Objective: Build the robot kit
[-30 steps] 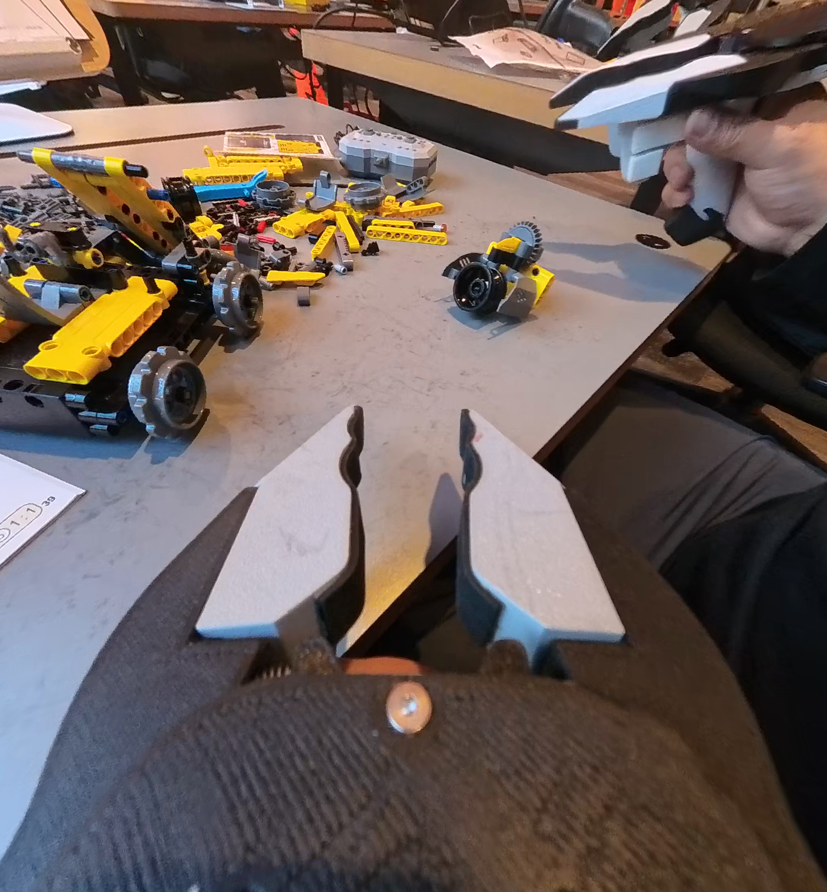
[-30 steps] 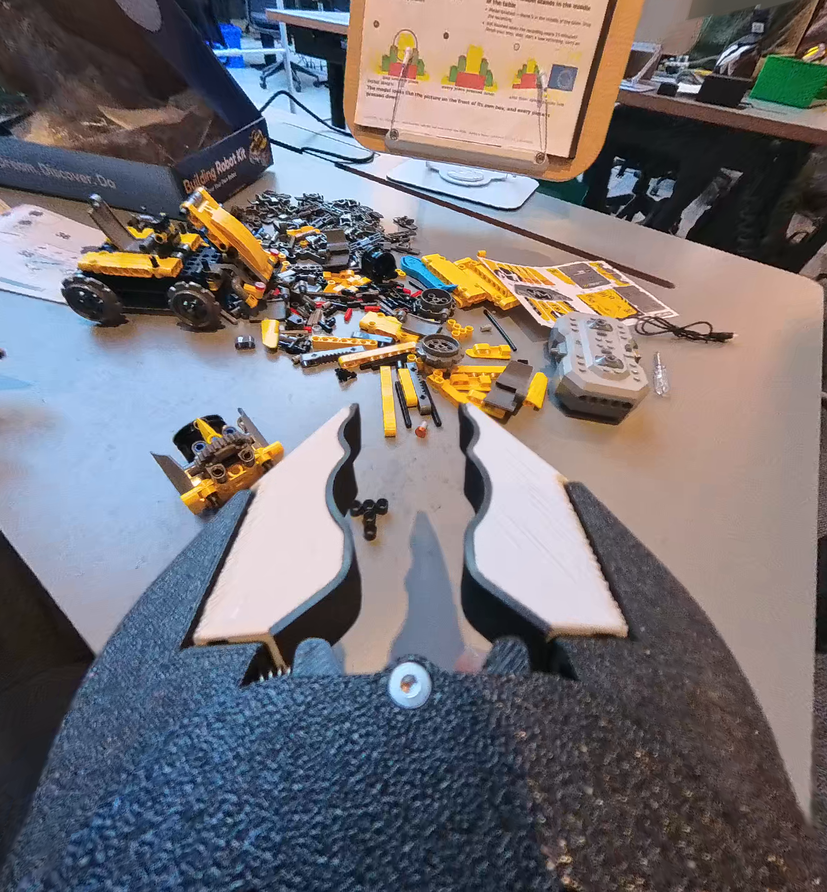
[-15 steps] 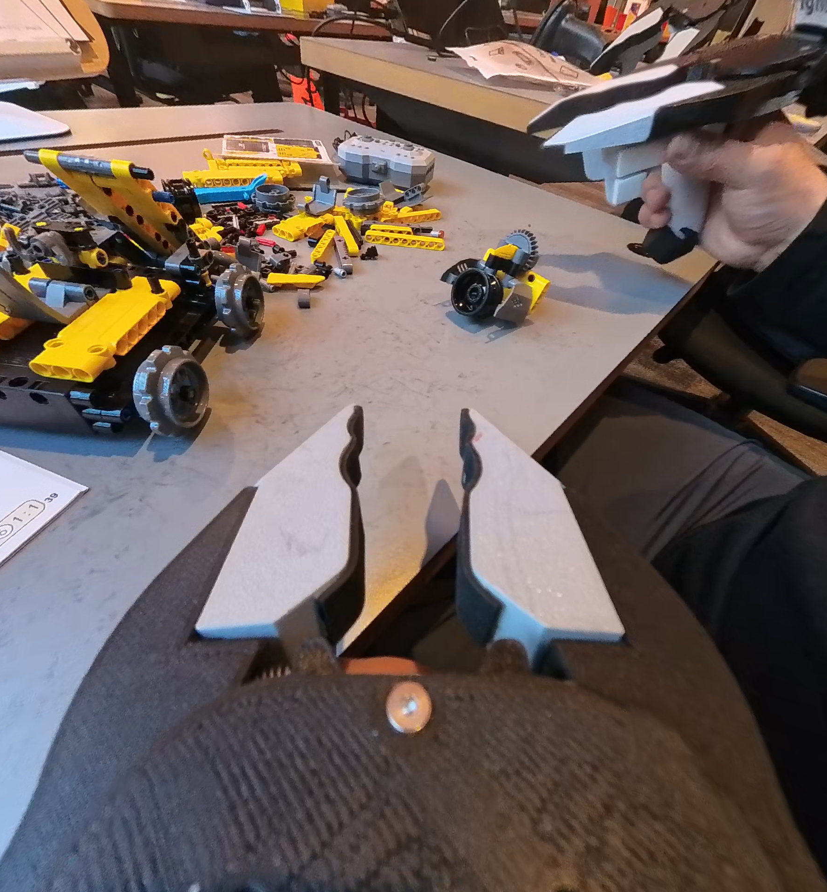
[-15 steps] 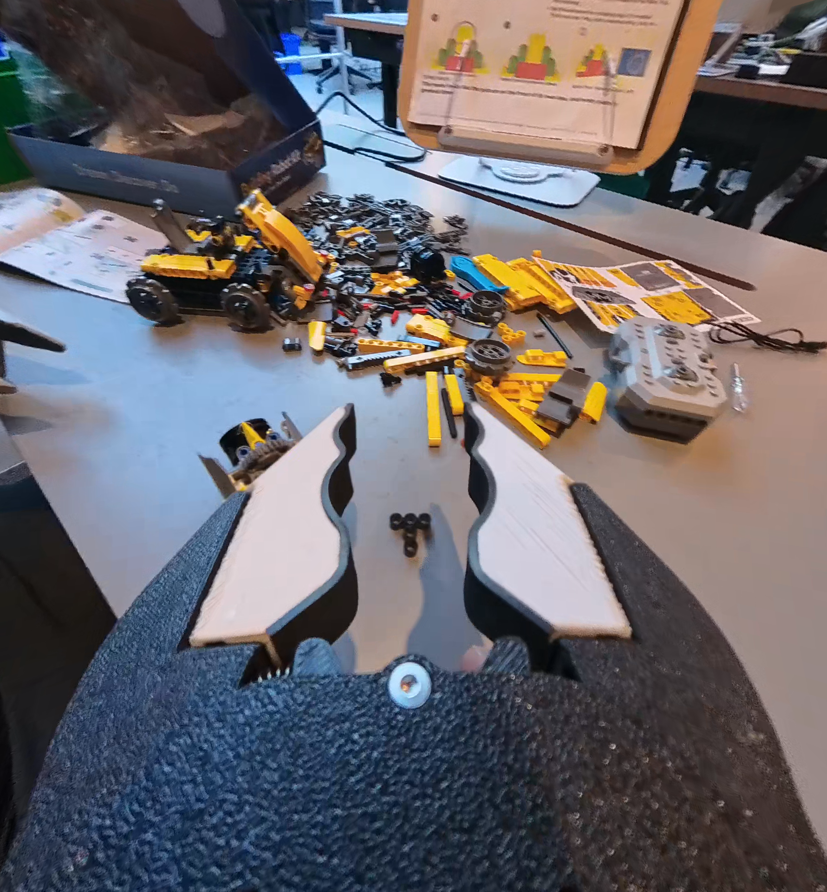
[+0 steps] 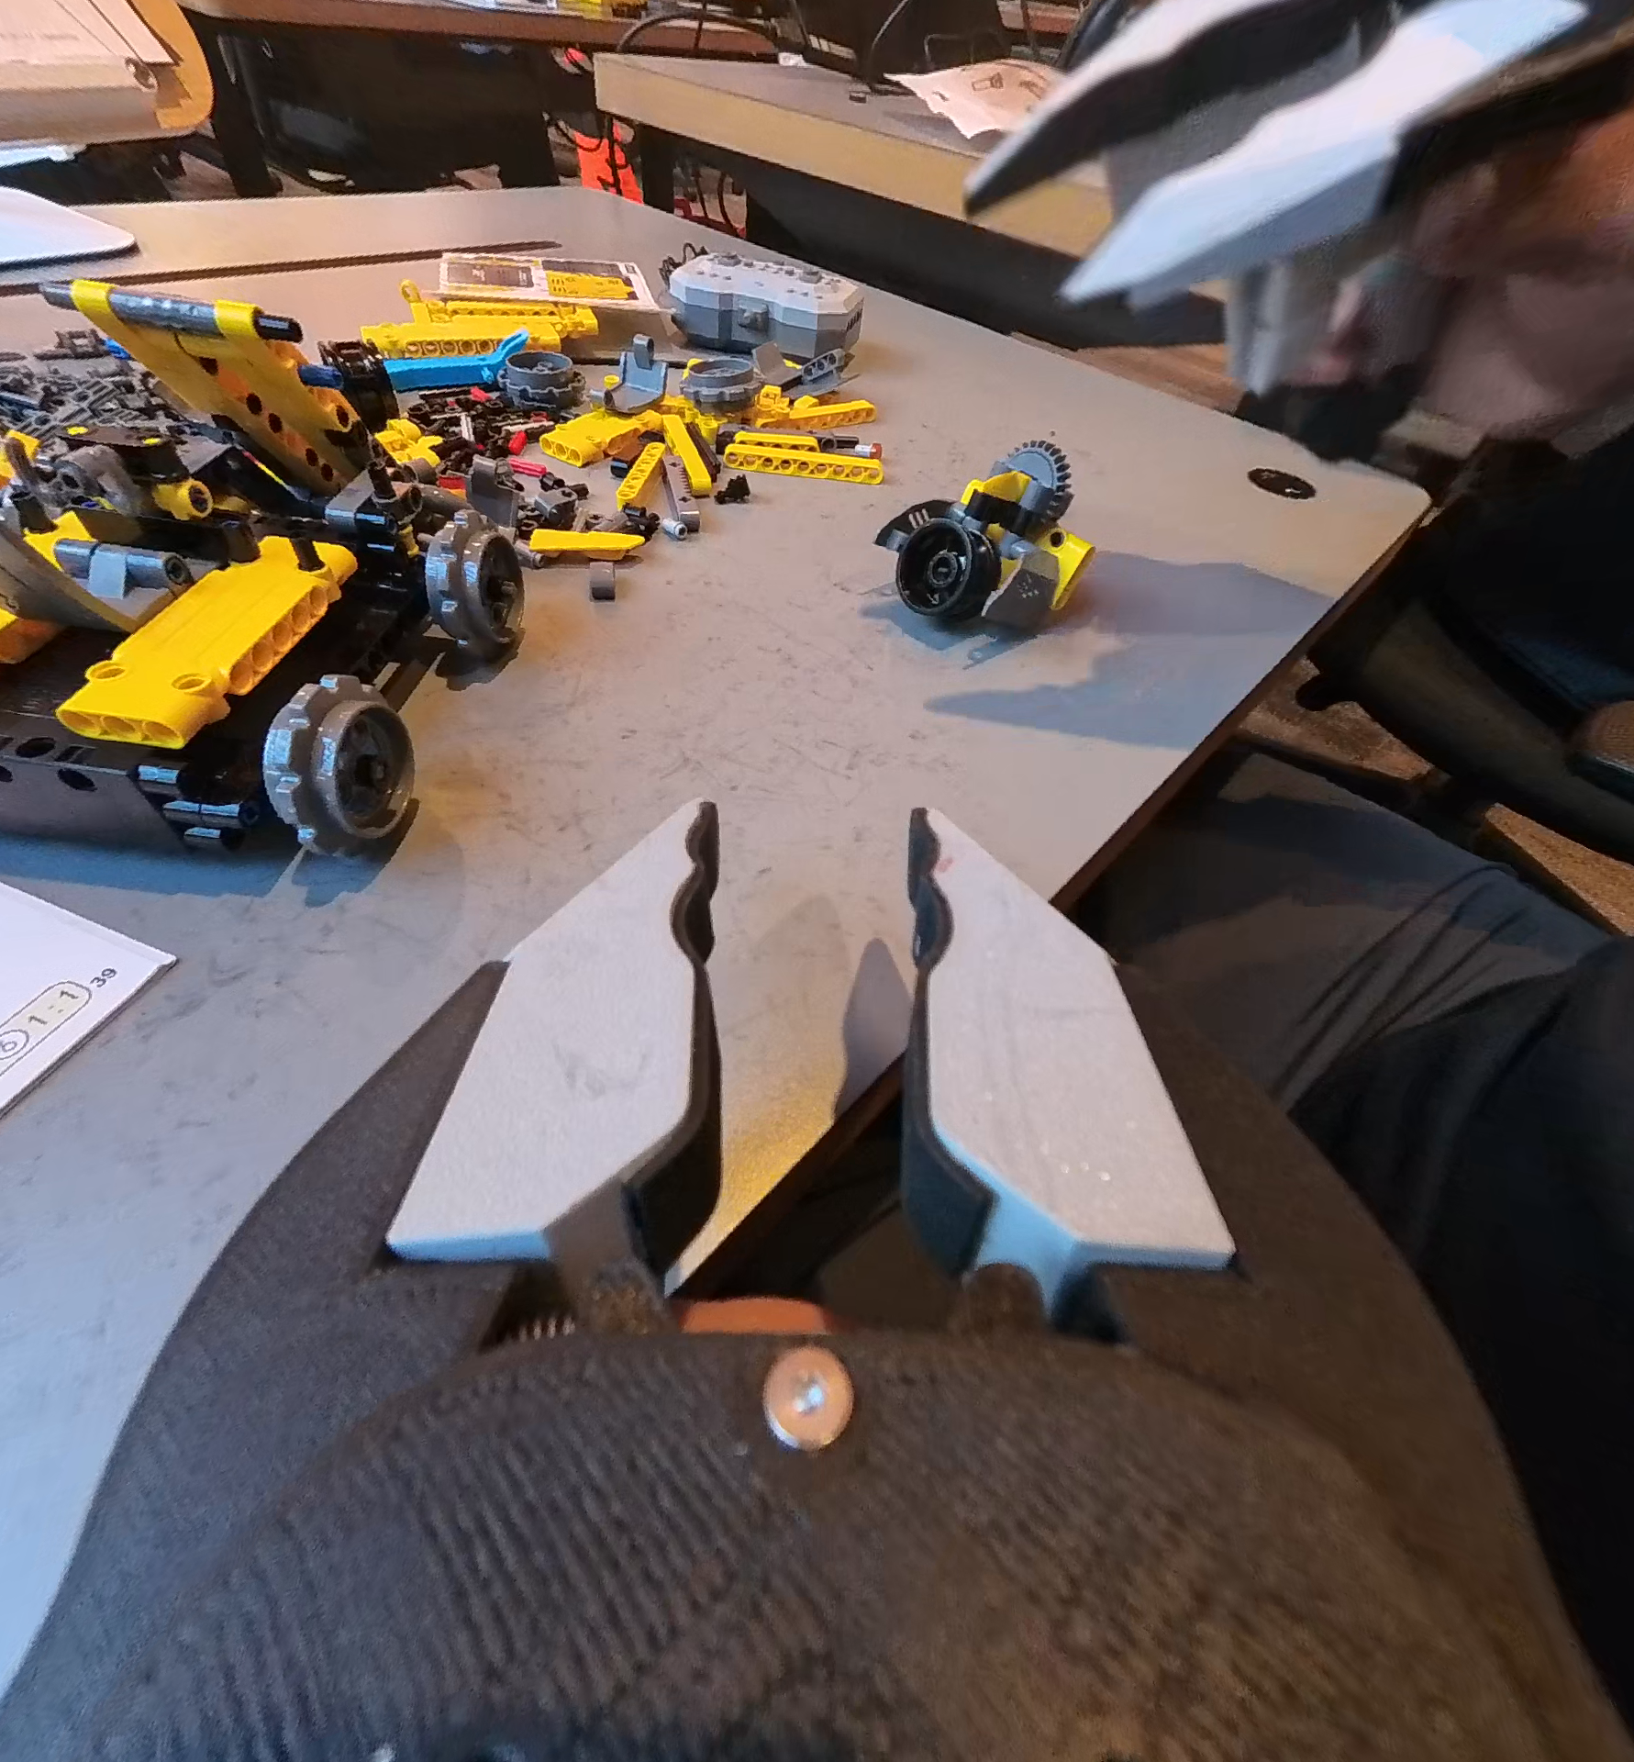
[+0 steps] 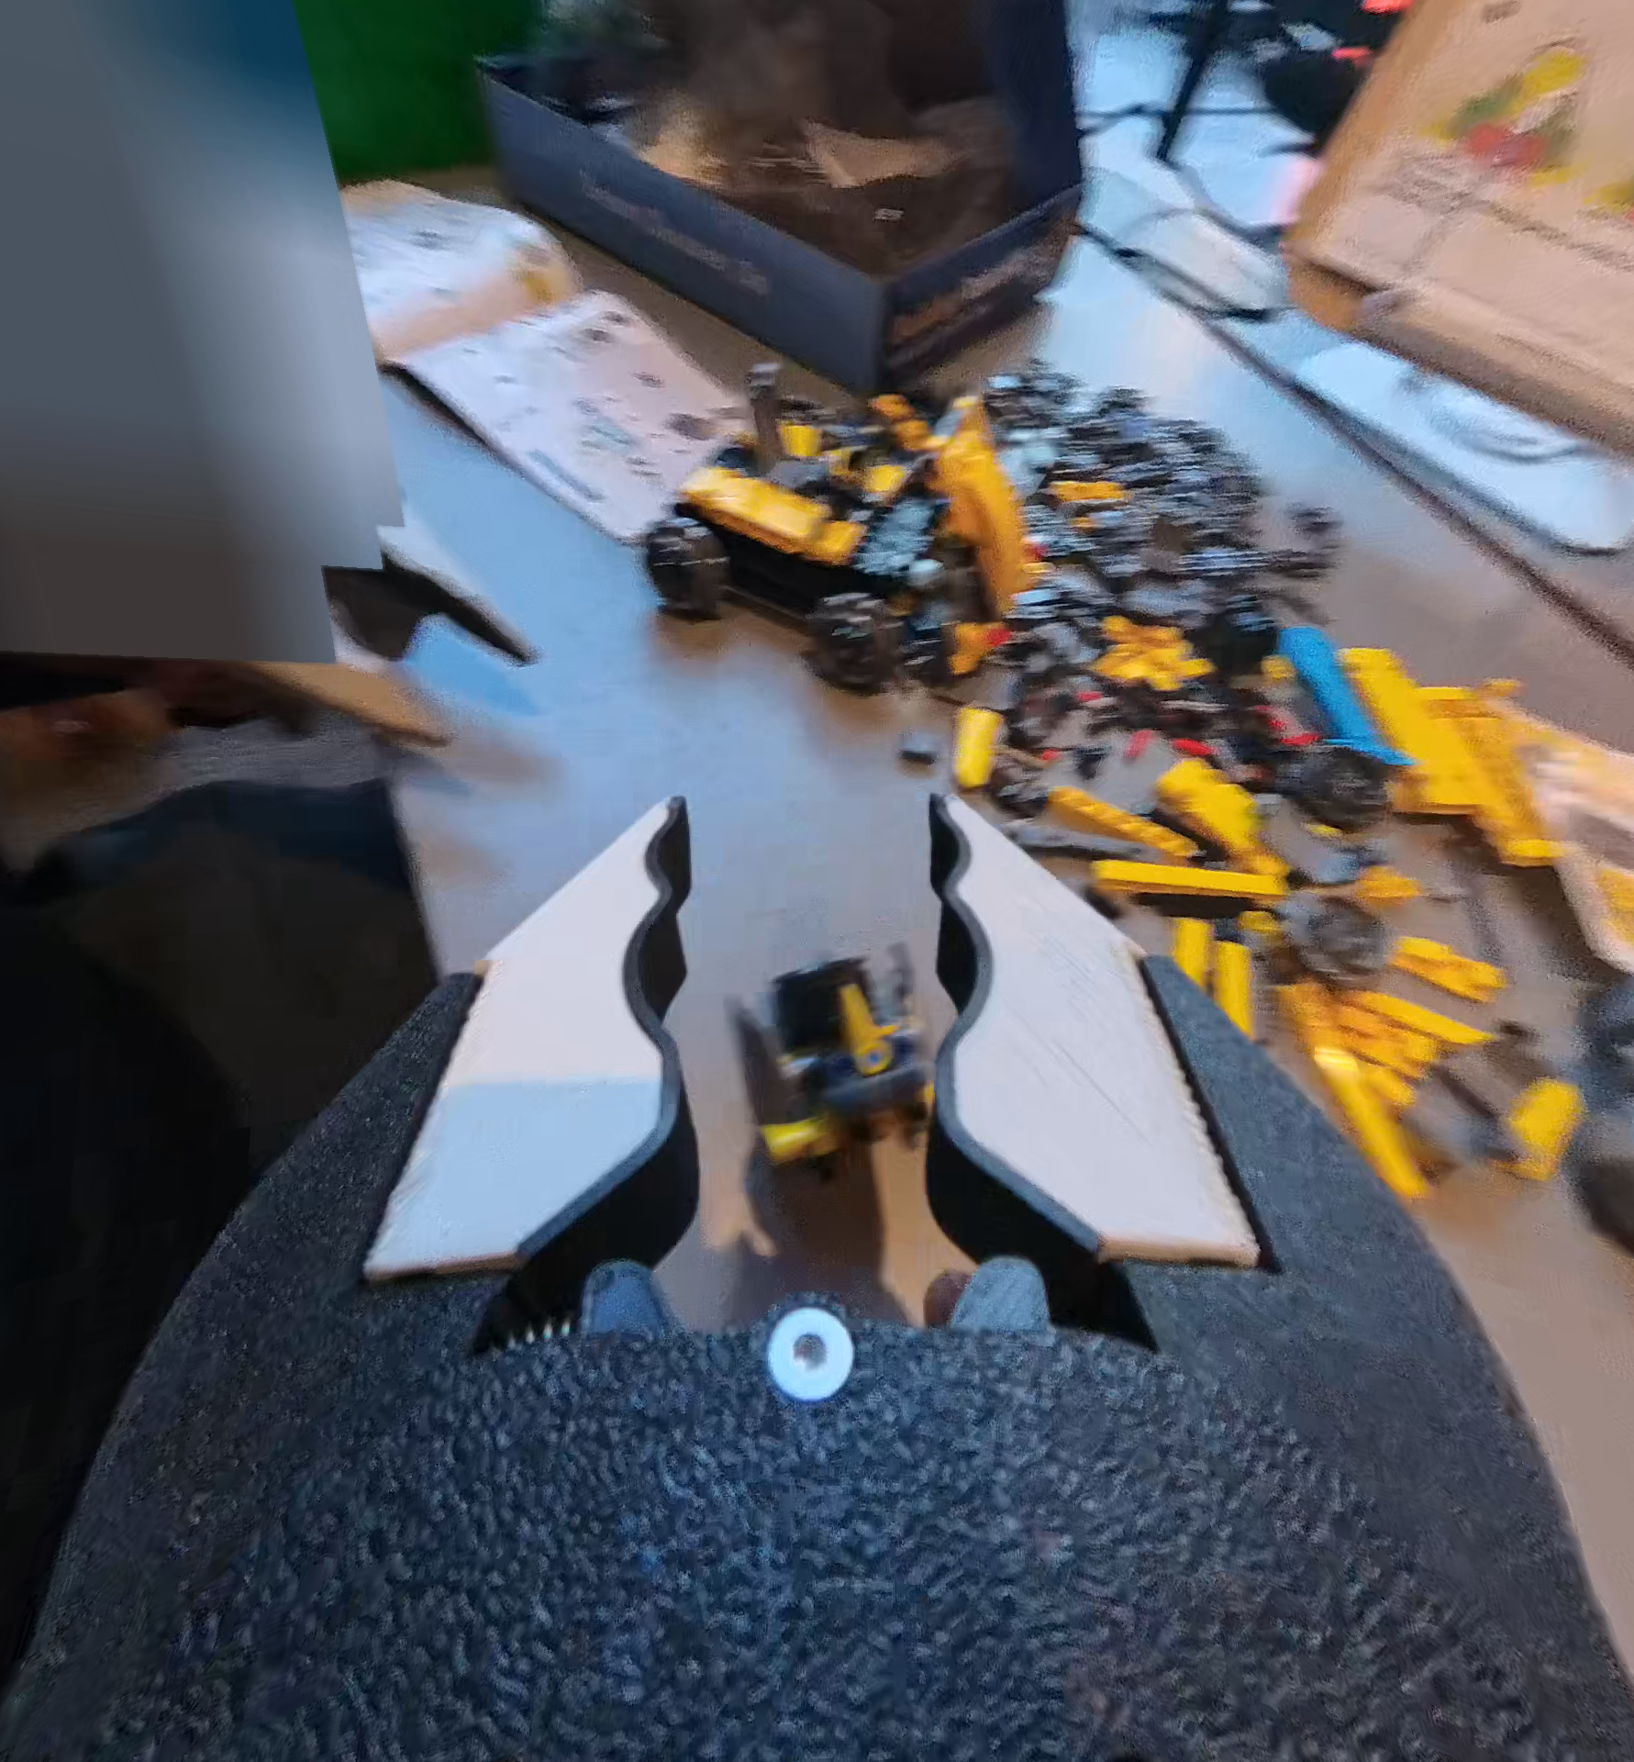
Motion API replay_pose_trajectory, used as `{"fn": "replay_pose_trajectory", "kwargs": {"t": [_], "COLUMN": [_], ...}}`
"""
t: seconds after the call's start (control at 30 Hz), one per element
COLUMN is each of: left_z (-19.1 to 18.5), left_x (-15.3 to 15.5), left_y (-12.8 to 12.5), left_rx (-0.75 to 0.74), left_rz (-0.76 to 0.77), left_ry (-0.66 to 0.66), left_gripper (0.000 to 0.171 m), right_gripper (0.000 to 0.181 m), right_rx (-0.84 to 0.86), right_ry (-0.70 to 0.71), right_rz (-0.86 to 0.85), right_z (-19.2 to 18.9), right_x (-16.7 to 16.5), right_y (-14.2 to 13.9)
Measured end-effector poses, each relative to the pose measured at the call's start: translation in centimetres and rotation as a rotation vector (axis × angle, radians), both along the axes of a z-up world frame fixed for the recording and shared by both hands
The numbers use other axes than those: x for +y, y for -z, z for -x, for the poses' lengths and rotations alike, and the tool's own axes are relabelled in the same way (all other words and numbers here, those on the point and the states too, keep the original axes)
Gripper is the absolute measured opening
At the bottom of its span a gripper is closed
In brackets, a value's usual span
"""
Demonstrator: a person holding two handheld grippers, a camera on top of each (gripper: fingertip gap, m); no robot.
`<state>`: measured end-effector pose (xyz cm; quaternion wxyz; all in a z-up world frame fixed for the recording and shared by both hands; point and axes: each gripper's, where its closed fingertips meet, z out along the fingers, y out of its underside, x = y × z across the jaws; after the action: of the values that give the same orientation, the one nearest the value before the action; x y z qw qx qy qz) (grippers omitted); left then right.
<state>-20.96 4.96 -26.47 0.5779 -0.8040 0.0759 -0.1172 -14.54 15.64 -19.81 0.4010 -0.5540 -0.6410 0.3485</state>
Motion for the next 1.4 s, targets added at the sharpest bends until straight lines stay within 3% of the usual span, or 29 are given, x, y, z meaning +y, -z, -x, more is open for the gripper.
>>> {"fn": "replay_pose_trajectory", "kwargs": {"t": [0.13,0.2,0.37,0.7,1.1,1.23,1.4], "left_z": [0.4,0.6,0.8,0.4,0.0,1.6,4.4], "left_x": [-0.1,-0.2,-0.3,-0.2,-0.4,-1.0,-1.2], "left_y": [-0.1,-0.2,-0.5,-0.1,0.0,-1.1,-2.6], "left_rx": [-0.001,-0.007,-0.015,-0.027,-0.025,-0.091,-0.284], "left_rz": [-0.004,-0.006,-0.013,0.002,0.018,-0.042,-0.147], "left_ry": [-0.011,-0.015,-0.014,-0.006,-0.03,-0.082,-0.106], "left_gripper": [0.037,0.037,0.037,0.037,0.04,0.041,0.043], "right_gripper": [0.052,0.049,0.046,0.045,0.043,0.043,0.047], "right_rx": [0.009,-0.05,-0.157,-0.091,-0.078,-0.177,-0.303], "right_ry": [0.235,0.296,0.296,0.494,0.37,0.227,0.04], "right_rz": [-0.043,-0.032,-0.025,0.089,0.156,0.103,0.085], "right_z": [1.0,0.4,-1.8,-7.3,-7.4,-4.3,3.4], "right_x": [4.8,6.6,7.7,11.5,9.2,9.5,10.3], "right_y": [-2.1,-1.6,0.3,1.6,4.5,4.0,3.5]}}
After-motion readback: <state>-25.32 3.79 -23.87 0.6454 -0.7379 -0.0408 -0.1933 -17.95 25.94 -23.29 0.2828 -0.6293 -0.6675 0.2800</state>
